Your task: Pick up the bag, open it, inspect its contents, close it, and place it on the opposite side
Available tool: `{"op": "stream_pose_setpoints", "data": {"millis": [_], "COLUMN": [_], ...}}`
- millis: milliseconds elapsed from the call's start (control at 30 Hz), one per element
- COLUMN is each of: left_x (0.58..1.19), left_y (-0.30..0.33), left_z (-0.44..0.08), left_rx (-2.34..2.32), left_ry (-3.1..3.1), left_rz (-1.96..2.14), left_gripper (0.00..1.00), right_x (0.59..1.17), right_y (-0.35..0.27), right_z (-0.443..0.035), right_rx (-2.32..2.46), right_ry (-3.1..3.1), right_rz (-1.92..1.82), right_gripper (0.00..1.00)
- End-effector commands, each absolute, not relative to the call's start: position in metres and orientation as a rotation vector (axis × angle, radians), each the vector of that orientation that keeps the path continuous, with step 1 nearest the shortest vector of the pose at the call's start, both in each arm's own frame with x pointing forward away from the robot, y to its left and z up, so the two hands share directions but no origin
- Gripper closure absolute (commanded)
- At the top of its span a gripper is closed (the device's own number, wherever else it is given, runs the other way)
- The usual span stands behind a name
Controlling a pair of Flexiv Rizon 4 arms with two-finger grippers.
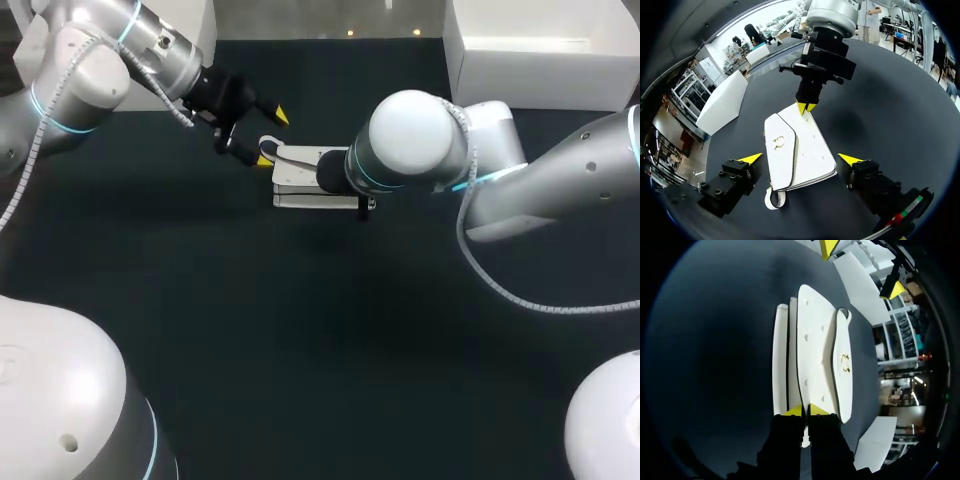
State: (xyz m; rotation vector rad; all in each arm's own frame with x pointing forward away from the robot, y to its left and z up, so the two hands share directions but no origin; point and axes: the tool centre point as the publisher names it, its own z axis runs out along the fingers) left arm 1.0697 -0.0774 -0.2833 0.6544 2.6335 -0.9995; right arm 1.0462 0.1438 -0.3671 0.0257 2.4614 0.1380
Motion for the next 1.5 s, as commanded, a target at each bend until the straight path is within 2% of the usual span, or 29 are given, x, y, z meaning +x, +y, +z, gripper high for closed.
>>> {"op": "stream_pose_setpoints", "data": {"millis": [33,433,500,767,967,1167,1333,1500], "left_x": [1.067,1.076,1.078,1.086,1.088,1.089,1.088,1.089], "left_y": [-0.09,-0.108,-0.11,-0.112,-0.111,-0.112,-0.116,-0.118], "left_z": [-0.3,-0.313,-0.314,-0.319,-0.318,-0.32,-0.327,-0.33], "left_rx": [0.736,0.885,0.893,0.902,0.897,0.918,0.941,0.948], "left_ry": [2.558,2.456,2.45,2.451,2.446,2.459,2.472,2.478], "left_rz": [-0.995,-1.001,-1.009,-1.002,-1.012,-1.011,-1.003,-1.003], "left_gripper": [0.0,0.01,0.26,0.33,0.53,0.57,0.53,0.58], "right_x": [1.045,1.045,1.045,1.045,1.045,1.045,1.045,1.045], "right_y": [0.144,0.144,0.144,0.144,0.144,0.144,0.144,0.144], "right_z": [-0.369,-0.369,-0.369,-0.369,-0.369,-0.369,-0.369,-0.369], "right_rx": [0.027,0.027,0.027,0.027,0.027,0.027,0.027,0.027], "right_ry": [2.455,2.455,2.455,2.455,2.455,2.455,2.455,2.455], "right_rz": [0.141,0.141,0.141,0.141,0.141,0.141,0.141,0.141], "right_gripper": [1.0,1.0,1.0,1.0,1.0,1.0,1.0,1.0]}}
